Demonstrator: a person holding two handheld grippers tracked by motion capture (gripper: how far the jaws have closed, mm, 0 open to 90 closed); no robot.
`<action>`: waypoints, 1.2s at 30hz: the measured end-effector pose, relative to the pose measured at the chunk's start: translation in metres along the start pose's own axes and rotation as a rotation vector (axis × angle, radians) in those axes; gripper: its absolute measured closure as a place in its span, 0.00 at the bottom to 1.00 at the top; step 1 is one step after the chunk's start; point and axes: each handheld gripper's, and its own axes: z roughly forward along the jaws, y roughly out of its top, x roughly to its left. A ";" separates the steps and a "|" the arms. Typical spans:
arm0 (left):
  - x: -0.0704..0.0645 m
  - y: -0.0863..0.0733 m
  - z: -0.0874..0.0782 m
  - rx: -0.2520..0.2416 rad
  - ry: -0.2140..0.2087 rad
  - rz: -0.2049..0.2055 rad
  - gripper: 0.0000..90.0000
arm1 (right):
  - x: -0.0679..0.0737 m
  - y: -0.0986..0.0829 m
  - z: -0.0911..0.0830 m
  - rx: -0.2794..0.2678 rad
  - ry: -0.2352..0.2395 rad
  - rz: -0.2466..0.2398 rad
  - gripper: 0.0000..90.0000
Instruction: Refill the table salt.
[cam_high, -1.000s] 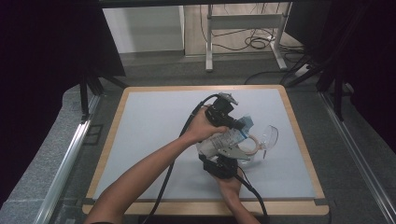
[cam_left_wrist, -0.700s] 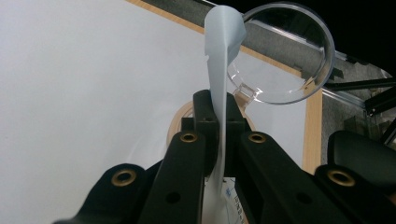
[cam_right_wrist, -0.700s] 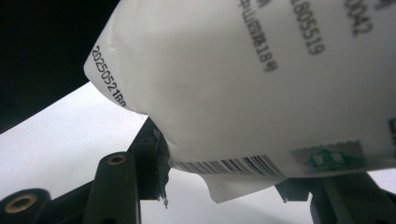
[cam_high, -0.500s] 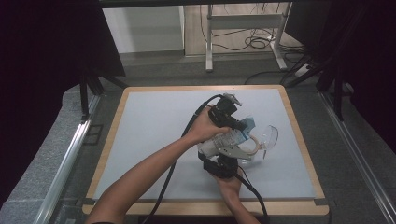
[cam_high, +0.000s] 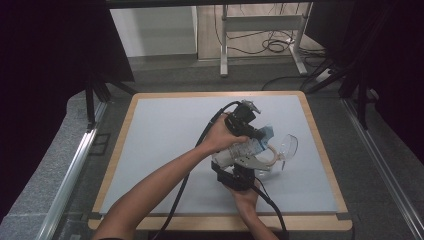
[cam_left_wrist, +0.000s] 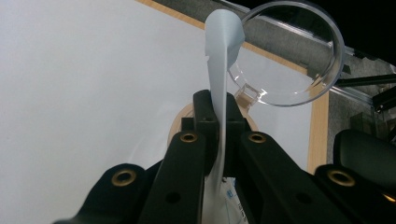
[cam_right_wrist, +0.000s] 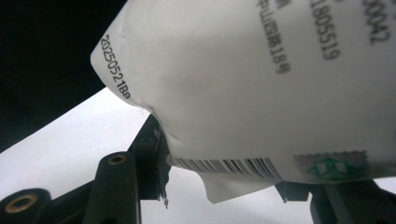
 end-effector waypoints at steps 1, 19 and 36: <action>0.000 0.000 0.000 0.000 0.000 0.000 1.00 | 0.000 0.000 0.000 0.000 0.000 0.000 0.52; -0.002 0.004 0.003 0.014 0.008 0.008 1.00 | -0.001 0.003 -0.002 -0.006 0.012 0.014 0.52; -0.003 0.005 0.002 0.026 0.003 0.007 1.00 | -0.001 0.003 0.000 -0.008 0.001 -0.005 0.53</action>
